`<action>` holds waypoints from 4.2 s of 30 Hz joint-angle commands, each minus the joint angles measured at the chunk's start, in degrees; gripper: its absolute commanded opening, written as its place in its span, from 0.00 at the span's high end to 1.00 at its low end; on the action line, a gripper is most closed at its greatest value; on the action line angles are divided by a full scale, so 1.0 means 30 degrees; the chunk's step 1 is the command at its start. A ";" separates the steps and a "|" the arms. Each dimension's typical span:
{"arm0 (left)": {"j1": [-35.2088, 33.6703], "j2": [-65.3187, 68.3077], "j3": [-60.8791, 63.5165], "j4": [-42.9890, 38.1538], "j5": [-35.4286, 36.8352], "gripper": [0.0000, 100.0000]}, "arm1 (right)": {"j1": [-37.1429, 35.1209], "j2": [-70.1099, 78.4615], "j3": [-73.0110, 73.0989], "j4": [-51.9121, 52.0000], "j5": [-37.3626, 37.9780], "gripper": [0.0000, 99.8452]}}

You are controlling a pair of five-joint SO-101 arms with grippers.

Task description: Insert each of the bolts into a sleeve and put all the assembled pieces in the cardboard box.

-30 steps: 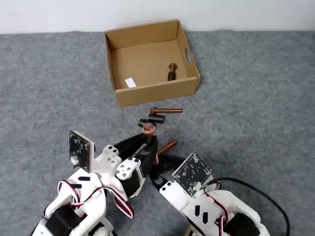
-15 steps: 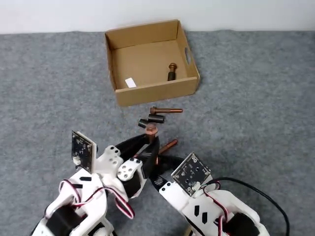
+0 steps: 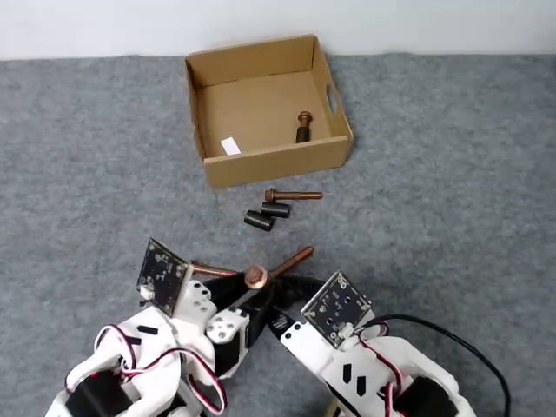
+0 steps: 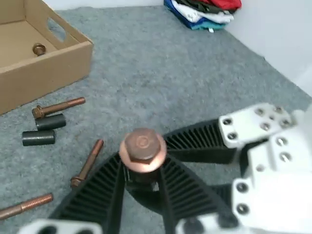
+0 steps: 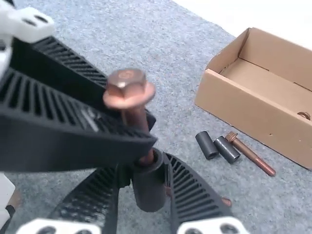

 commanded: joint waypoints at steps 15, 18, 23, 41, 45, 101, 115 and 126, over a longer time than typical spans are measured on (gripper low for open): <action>-0.3604 0.0147 -0.2652 0.2813 -0.2813 0.70 | 0.0308 -0.0161 -0.0352 -0.0425 0.0703 0.99; -0.4601 0.0147 -0.3590 0.2930 -0.3018 0.70 | 0.1040 -0.0132 -0.0264 -0.0542 -0.0791 0.99; -0.7443 0.0000 -0.3912 0.3106 -0.3106 0.87 | 0.3824 0.0659 -0.0293 -0.0542 -0.3839 0.99; -1.6733 0.0000 0.8571 -0.3223 -0.9993 1.00 | 0.7897 2.1553 -1.3216 -0.7634 -0.7883 0.99; -1.6762 0.0000 1.0886 -0.5685 -0.9348 1.00 | 0.8718 2.6242 -1.6879 -0.9568 -0.7502 0.99; -1.7377 0.0147 1.1795 -0.6769 -0.3956 1.00 | 0.6930 4.7839 -4.4484 1.2176 0.2930 0.99; -1.7377 0.0147 1.1795 -0.6769 -0.3956 1.00 | 0.6315 4.9392 -4.0264 1.1941 0.4396 0.85; -1.7377 0.0147 1.1795 -0.6799 -0.3956 1.00 | 0.6315 5.1502 -4.0264 0.9509 0.5245 0.84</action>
